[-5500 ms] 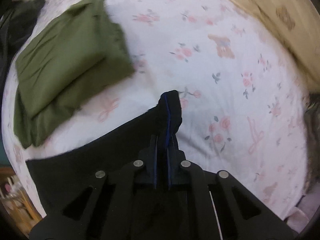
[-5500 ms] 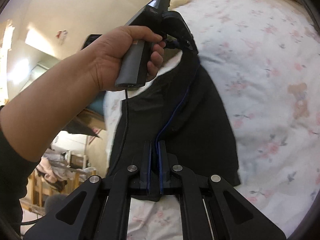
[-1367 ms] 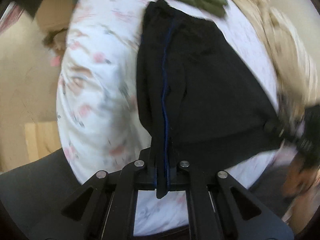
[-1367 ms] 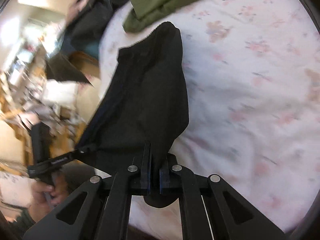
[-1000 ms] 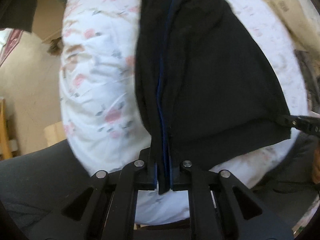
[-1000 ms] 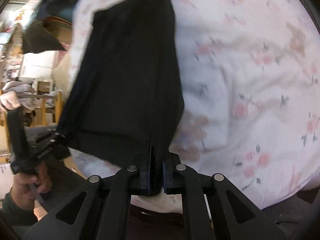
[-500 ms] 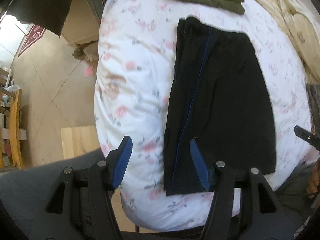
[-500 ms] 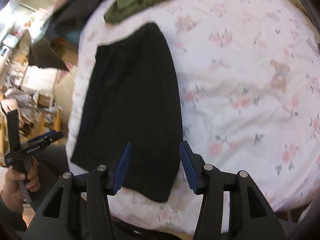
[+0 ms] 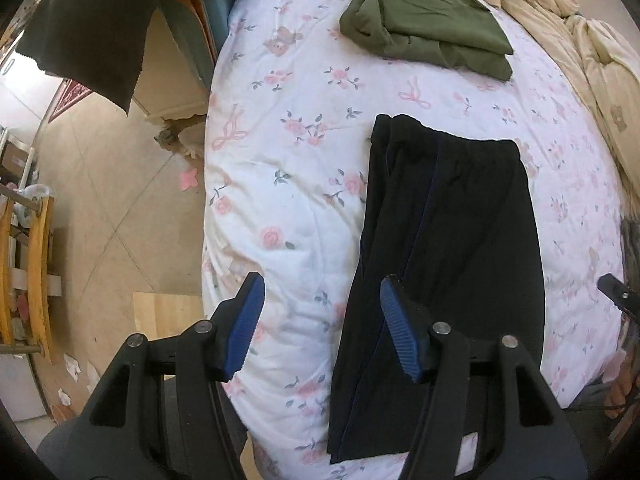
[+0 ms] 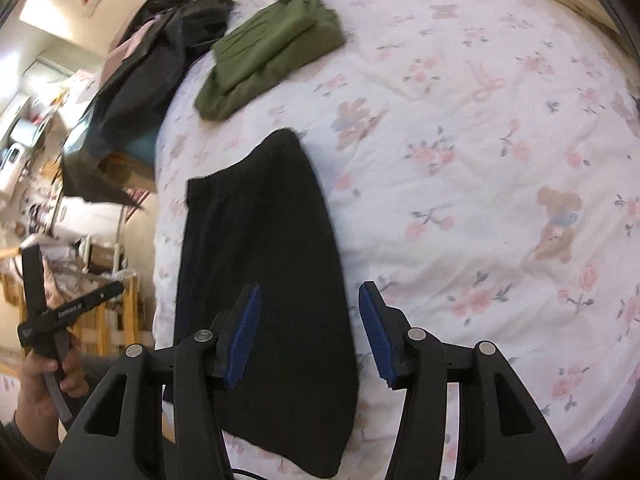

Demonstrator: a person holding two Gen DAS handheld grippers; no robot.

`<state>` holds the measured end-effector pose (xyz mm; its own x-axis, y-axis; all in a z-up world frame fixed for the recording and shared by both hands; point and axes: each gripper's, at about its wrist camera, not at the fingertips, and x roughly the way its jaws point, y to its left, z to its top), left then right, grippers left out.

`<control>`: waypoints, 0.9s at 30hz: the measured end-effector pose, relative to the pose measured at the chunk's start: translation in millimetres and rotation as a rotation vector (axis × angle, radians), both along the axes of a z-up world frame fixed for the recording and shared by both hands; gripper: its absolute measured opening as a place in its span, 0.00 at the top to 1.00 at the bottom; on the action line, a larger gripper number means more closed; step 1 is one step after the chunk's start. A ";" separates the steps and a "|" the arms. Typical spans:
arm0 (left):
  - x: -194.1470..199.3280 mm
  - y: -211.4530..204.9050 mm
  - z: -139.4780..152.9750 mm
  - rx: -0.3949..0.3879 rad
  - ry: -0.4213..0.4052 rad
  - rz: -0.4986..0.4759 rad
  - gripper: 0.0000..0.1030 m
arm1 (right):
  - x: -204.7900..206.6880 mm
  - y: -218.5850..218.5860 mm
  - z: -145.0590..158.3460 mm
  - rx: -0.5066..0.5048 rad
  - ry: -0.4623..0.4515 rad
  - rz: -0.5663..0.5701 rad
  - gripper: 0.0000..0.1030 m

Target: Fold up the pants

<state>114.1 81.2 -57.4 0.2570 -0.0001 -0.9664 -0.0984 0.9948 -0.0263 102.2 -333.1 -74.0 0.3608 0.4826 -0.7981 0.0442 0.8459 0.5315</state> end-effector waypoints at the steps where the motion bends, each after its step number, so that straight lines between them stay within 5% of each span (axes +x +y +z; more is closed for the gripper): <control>1: 2.4 -0.1 -1.7 -0.017 -0.004 0.009 0.45 | 0.0 -3.5 2.7 0.025 -0.014 -0.019 0.49; 11: 43.4 -20.5 -25.3 -0.060 0.013 0.007 0.45 | 31.0 2.5 -7.1 0.013 -0.001 0.022 0.49; 16: 68.3 -35.7 -22.5 0.017 -0.161 -0.079 0.45 | 61.2 9.6 -14.6 0.015 -0.018 0.041 0.49; 27: 125.0 -37.7 -74.2 -0.118 -0.057 -0.084 0.45 | 138.0 41.8 -47.9 0.045 -0.046 0.178 0.49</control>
